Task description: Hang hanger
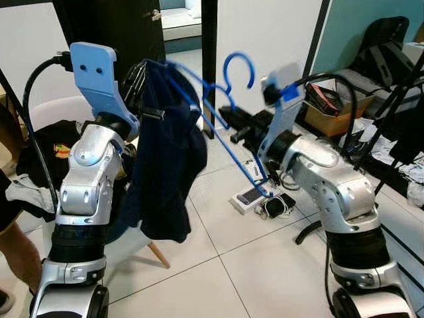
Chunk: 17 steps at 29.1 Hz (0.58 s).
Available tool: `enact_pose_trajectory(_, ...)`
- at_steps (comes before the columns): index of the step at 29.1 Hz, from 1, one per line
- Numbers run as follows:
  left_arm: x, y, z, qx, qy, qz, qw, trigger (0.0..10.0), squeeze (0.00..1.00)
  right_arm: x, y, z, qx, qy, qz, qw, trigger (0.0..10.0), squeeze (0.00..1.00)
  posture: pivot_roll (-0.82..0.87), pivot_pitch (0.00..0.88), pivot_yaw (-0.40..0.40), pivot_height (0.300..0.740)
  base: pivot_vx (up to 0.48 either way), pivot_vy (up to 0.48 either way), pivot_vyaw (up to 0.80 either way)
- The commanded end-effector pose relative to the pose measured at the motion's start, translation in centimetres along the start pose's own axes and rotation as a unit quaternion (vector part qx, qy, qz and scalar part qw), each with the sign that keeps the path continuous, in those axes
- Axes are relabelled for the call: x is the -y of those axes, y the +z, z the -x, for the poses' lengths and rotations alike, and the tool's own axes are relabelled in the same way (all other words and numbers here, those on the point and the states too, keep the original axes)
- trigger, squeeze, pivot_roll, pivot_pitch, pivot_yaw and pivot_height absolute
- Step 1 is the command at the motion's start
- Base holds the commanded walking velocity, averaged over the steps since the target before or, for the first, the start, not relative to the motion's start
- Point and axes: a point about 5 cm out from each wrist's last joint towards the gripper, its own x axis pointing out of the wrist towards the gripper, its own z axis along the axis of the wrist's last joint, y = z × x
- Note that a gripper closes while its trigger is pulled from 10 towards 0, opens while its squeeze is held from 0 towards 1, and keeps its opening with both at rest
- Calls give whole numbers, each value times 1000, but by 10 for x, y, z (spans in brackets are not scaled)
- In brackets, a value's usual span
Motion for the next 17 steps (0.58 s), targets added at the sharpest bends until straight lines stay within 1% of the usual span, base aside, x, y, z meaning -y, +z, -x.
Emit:
enact_pose_trajectory(1, -6, 10, -2, 19, 3, -13, 1000, 0, 0, 3, -7, 2, -22, -9, -7, 1000, 10000, 0, -2, 13, 35, 740, 0, 0, 0)
enact_pose_trajectory(3, -7, 10, -2, 18, 3, -17, 1000, 0, 0, 14, -15, 8, -48, -35, -18, 998, 10000, 0, -2, 11, 34, 740, 0, 0, 0)
enact_pose_trajectory(4, -7, 10, -2, 18, 3, -17, 1000, 0, 0, 14, -15, 8, -48, -35, -18, 998, 10000, 0, -2, 11, 34, 740, 0, 0, 0)
enact_pose_trajectory(7, -8, 8, -1, 12, -1, -23, 1000, 0, 0, 20, -18, 21, -59, -30, -25, 998, 10000, 0, -7, 12, 38, 740, 0, 0, 0)
enact_pose_trajectory(8, -8, 6, -1, 9, -3, -26, 1000, 0, 0, 19, -15, 26, -48, -13, -23, 998, 10000, 0, -6, 12, 39, 740, 0, 0, 0)
enact_pose_trajectory(9, -8, 6, -1, 9, -3, -26, 1000, 0, 0, 19, -15, 26, -48, -13, -23, 998, 10000, 0, -6, 12, 39, 740, 0, 0, 0)
enact_pose_trajectory(12, -8, 5, 0, 4, -9, -29, 1000, 0, 0, 13, -6, 36, -23, 32, -22, 999, 10000, 0, -7, 11, 41, 740, 0, 0, 0)
enact_pose_trajectory(15, -7, 4, 0, 4, -11, -29, 1000, 0, 0, 12, -5, 38, -24, 39, -21, 999, 10000, 0, -10, 10, 44, 740, 0, 0, 0)
enact_pose_trajectory(17, -1, 5, -1, 7, -29, -18, 999, 0, 0, 8, -10, 37, -42, 44, -24, 998, 10000, 0, -11, 12, 47, 740, 0, 0, 0)
